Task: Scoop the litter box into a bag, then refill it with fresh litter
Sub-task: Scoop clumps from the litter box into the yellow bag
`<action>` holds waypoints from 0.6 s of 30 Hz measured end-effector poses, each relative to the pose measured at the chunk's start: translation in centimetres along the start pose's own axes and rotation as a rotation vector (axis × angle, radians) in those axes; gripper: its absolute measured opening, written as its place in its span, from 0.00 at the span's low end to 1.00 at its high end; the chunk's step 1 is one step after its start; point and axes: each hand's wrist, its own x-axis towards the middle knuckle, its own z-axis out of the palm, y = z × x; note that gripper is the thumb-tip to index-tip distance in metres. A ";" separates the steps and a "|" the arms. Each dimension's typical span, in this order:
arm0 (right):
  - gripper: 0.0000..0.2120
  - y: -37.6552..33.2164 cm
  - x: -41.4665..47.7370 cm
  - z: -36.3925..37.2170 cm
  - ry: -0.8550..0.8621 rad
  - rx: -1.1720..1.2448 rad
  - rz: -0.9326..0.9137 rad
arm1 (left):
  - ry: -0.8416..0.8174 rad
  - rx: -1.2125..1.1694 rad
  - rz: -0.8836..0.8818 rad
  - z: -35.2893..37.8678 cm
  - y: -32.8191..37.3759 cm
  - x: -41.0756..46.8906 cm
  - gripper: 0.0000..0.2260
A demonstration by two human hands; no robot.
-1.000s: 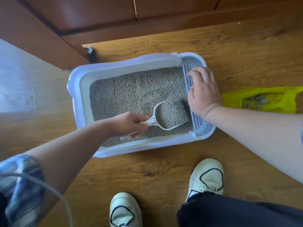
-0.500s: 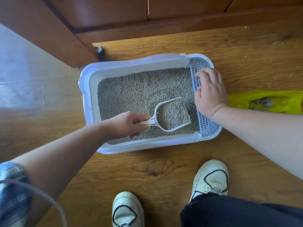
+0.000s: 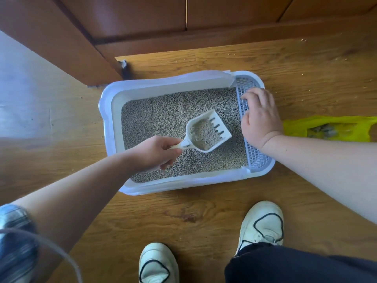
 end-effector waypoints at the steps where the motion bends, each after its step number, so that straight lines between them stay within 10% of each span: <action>1: 0.20 0.0 0.0 0.0 -0.001 -0.004 0.000 | 0.019 -0.024 -0.005 -0.1 0.0 0.1 0.08; 18: 0.21 0.2 -0.1 0.0 -0.011 0.000 -0.003 | 0.034 0.152 -0.001 -1.2 0.5 0.9 0.07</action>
